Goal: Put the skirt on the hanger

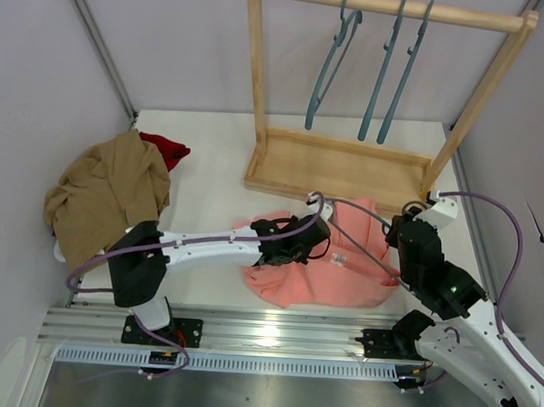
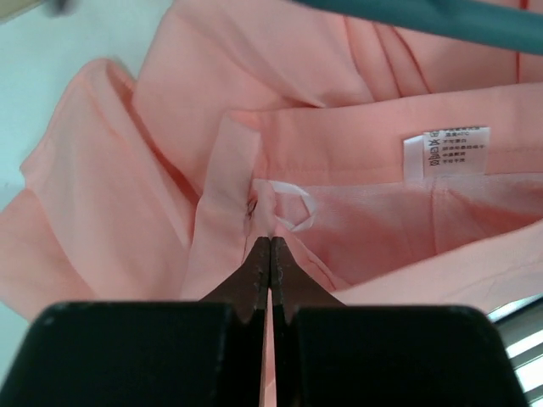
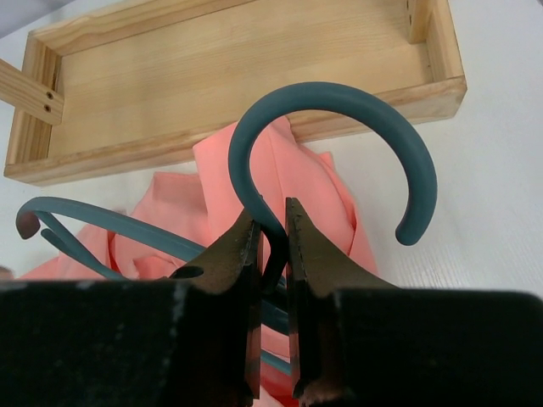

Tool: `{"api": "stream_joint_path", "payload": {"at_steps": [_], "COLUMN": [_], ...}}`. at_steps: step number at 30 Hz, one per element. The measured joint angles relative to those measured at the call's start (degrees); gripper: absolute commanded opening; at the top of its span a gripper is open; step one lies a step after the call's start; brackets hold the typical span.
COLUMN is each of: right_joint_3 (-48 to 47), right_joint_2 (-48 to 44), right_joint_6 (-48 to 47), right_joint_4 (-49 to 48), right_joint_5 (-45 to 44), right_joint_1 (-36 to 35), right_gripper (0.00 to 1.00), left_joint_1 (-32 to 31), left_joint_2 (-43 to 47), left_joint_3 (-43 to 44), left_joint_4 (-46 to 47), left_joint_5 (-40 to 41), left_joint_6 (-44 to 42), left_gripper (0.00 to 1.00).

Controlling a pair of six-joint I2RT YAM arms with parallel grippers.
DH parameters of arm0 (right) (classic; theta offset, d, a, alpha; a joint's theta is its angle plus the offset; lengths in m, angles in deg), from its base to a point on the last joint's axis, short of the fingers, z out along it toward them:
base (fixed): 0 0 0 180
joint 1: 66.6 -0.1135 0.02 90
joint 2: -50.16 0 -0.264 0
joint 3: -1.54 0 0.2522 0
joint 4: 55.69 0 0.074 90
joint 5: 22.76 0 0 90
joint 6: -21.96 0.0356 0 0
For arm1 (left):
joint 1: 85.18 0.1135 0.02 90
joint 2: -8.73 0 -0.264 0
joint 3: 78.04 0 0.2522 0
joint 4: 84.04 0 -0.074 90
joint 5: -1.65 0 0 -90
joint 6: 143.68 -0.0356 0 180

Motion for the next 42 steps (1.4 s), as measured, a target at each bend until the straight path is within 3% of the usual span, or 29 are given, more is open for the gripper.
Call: {"api": "stream_joint_path", "payload": {"at_steps": [11, 19, 26, 32, 33, 36, 42], "right_joint_3": [1.2, 2.3, 4.7, 4.9, 5.0, 5.0, 5.1], "right_joint_2": [2.5, 4.1, 3.2, 3.7, 3.9, 5.1, 7.4], "right_joint_6": [3.7, 4.1, 2.5, 2.4, 2.4, 2.8, 4.8], "right_joint_4": [-0.3, -3.7, -7.2, -7.2, -7.2, -7.2, -6.4], "right_joint_5": [6.9, 12.9, 17.1, 16.6, 16.4, 15.1, 12.4], "right_joint_1": [0.4, 0.2, -1.5, -3.5, -3.8, -4.4, -4.7], "right_gripper": [0.0, 0.0, 0.0, 0.0, 0.0, 0.0, 0.0], "left_joint_1": [0.0, -0.5, -0.7, -0.7, -0.7, -0.9, -4.3], "left_joint_2": [21.6, 25.2, 28.5, 28.5, 28.7, 30.2, 33.9], "left_joint_3": [-15.2, -27.8, -31.8, -25.4, -24.0, -21.6, -16.2], "left_joint_4": [-8.9, -13.4, -8.4, -9.6, -9.7, -10.8, -13.3], "left_joint_5": [3.9, 0.4, -0.7, 0.3, 0.7, 1.4, 3.2], "left_joint_6": [25.1, 36.8, 33.7, 26.7, 25.6, 23.0, 19.4], "left_gripper": [0.0, 0.0, 0.09, 0.31, 0.4, 0.47, 0.5]}}
